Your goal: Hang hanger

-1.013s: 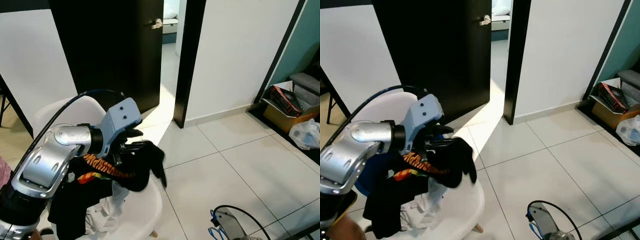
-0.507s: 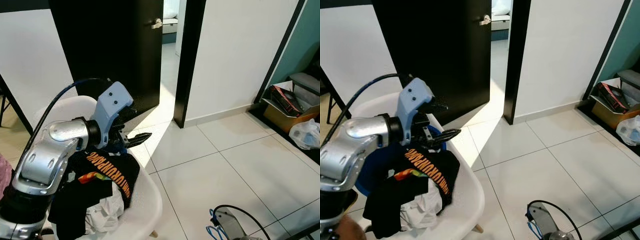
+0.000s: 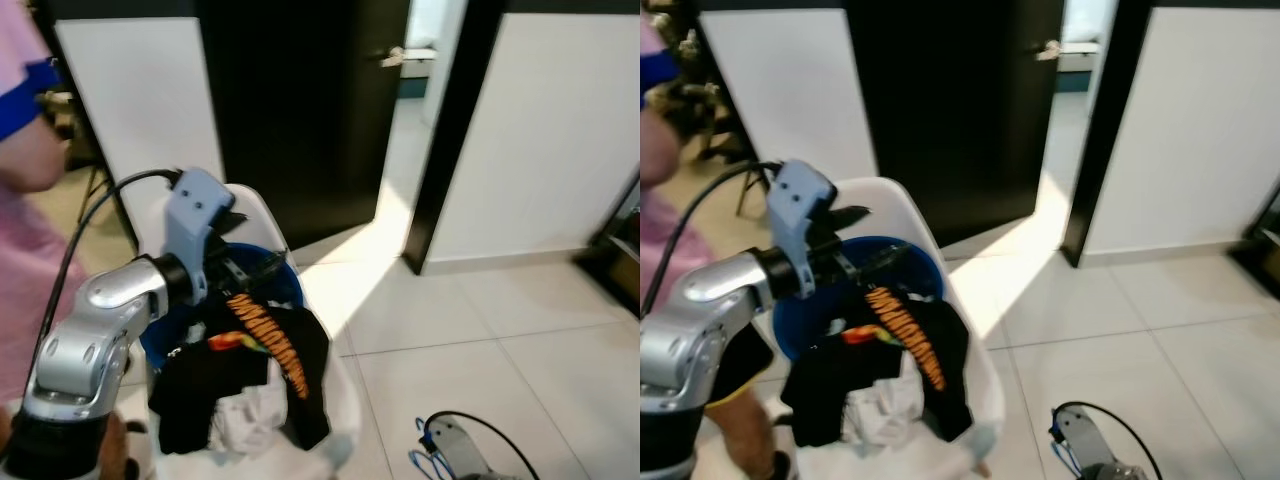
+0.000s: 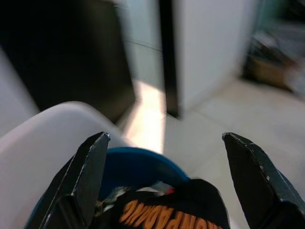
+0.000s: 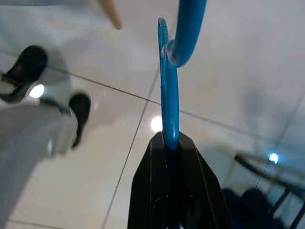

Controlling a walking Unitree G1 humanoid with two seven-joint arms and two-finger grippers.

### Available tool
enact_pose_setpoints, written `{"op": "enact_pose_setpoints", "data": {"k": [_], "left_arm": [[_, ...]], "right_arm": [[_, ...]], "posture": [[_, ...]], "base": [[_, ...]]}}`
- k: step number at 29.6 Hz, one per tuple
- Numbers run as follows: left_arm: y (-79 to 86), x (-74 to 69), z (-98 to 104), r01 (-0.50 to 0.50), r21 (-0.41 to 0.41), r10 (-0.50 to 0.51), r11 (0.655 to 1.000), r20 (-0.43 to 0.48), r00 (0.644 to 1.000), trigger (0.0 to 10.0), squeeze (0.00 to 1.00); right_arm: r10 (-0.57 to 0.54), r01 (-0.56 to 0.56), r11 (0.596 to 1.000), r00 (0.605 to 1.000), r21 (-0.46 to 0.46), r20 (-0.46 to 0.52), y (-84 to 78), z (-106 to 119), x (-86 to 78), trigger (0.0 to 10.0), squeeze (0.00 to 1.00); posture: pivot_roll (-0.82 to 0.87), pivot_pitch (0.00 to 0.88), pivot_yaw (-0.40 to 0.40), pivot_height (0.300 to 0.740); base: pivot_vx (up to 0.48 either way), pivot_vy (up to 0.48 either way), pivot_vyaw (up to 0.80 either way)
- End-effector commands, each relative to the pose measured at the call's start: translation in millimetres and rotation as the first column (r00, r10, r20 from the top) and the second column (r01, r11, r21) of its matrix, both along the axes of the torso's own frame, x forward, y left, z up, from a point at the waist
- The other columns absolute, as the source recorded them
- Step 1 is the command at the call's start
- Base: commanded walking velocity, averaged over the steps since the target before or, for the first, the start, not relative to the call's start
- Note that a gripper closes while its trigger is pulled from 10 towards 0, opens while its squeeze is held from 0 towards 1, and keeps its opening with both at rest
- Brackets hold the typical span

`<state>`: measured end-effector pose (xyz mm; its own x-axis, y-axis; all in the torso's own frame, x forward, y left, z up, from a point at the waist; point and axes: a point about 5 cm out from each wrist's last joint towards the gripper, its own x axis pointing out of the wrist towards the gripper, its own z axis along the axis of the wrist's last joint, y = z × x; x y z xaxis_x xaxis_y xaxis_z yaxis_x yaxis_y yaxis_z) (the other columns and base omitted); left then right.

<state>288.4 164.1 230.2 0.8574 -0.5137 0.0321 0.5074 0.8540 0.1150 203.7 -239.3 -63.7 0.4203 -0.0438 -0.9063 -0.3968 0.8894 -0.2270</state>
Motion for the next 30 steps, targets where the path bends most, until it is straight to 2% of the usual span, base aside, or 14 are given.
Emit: {"op": "enact_pose_setpoints", "data": {"k": [1,3,5,6,9,11,16,23,25,27,28,29,30], "left_arm": [[-1.1,-2.9,1.3,-0.006,0.003,0.006,1.000,0.006,1.000,10.0,0.00],[-15.7,-10.5,0.3,0.010,-0.053,-0.010,0.999,0.004,1.000,10.0,0.00],[-15.7,-10.5,0.3,0.010,-0.053,-0.010,0.999,0.004,1.000,10.0,0.00],[-32.7,-15.8,-1.8,0.061,-0.081,-0.061,0.995,-0.006,0.998,10.0,0.00],[-39.0,-16.9,-2.5,0.076,-0.093,-0.077,0.993,-0.010,0.997,10.0,0.00],[-48.3,-18.0,-2.4,0.096,-0.113,-0.098,0.989,-0.011,0.995,10.0,0.00],[-52.8,-18.4,-1.1,0.107,-0.125,-0.109,0.986,-0.008,0.994,10.0,0.00],[-35.2,-10.1,-2.9,-0.016,-0.097,0.014,0.995,-0.024,1.000,10.0,0.00],[-19.1,-4.2,-7.4,-0.127,-0.071,0.124,0.989,-0.040,0.991,10.0,0.00],[-19.1,-4.2,-7.4,-0.127,-0.071,0.124,0.989,-0.040,0.991,10.0,0.00],[-8.9,-1.1,-11.2,-0.189,-0.052,0.186,0.981,-0.056,0.981,10.0,0.00],[-8.9,-1.1,-11.2,-0.189,-0.052,0.186,0.981,-0.056,0.981,10.0,0.00],[1.2,1.5,-16.8,-0.245,-0.036,0.242,0.969,-0.076,0.967,10.0,0.00]], "right_arm": [[0.000,0.000,1.000,1.000,0.004,0.000,0.5,0.1,0.3,10.0,0.00],[0.000,0.000,1.000,1.000,0.005,0.001,0.2,0.3,0.5,10.0,0.00],[0.000,0.000,1.000,1.000,0.005,0.001,0.2,0.3,0.5,10.0,0.00],[-0.003,0.003,1.000,1.000,0.006,0.003,-0.1,0.4,0.7,10.0,0.00],[-0.007,0.007,1.000,1.000,0.004,0.006,-0.3,0.5,0.8,10.0,0.00],[-0.016,0.016,1.000,1.000,-0.001,0.011,-0.4,0.6,1.1,10.0,0.00],[-0.024,0.024,1.000,1.000,-0.004,0.016,-0.5,0.7,1.4,10.0,0.00],[-0.022,0.022,1.000,1.000,-0.004,0.015,-0.1,0.6,1.4,10.0,0.00],[-0.020,0.020,1.000,1.000,-0.004,0.014,-0.1,0.5,1.3,10.0,0.00],[-0.020,0.020,1.000,1.000,-0.004,0.014,-0.1,0.5,1.3,10.0,0.00],[-0.020,0.020,1.000,1.000,-0.004,0.013,-0.1,0.5,1.2,10.0,0.00],[-0.020,0.020,1.000,1.000,-0.004,0.013,-0.1,0.5,1.2,10.0,0.00],[-0.019,0.019,1.000,1.000,-0.004,0.013,-0.1,0.4,1.1,10.0,0.00]], "posture": [[-0.02,0.000,-0.027,0.740],[-0.02,0.000,-0.028,0.740],[-0.02,0.000,-0.028,0.740],[-0.02,0.000,-0.030,0.740],[-0.02,0.000,-0.029,0.740],[-0.02,0.000,-0.026,0.740],[-0.02,0.000,-0.025,0.740],[-0.02,0.000,-0.025,0.740],[-0.02,0.000,-0.027,0.740],[-0.02,0.000,-0.027,0.740],[-0.02,0.000,-0.028,0.740],[-0.02,0.000,-0.028,0.740],[-0.02,0.000,-0.028,0.740]], "base": [[0.000,0.000,0.80],[0.000,-0.435,0.80],[0.000,-0.480,0.80],[0.000,-0.480,0.80],[0.000,-0.480,0.80],[0.000,-0.480,0.00],[0.000,-0.480,0.00],[0.000,0.000,0.00],[0.000,0.000,0.00],[0.000,0.000,0.00],[0.000,0.000,0.00],[0.000,0.000,0.00],[0.000,0.000,0.00]]}}
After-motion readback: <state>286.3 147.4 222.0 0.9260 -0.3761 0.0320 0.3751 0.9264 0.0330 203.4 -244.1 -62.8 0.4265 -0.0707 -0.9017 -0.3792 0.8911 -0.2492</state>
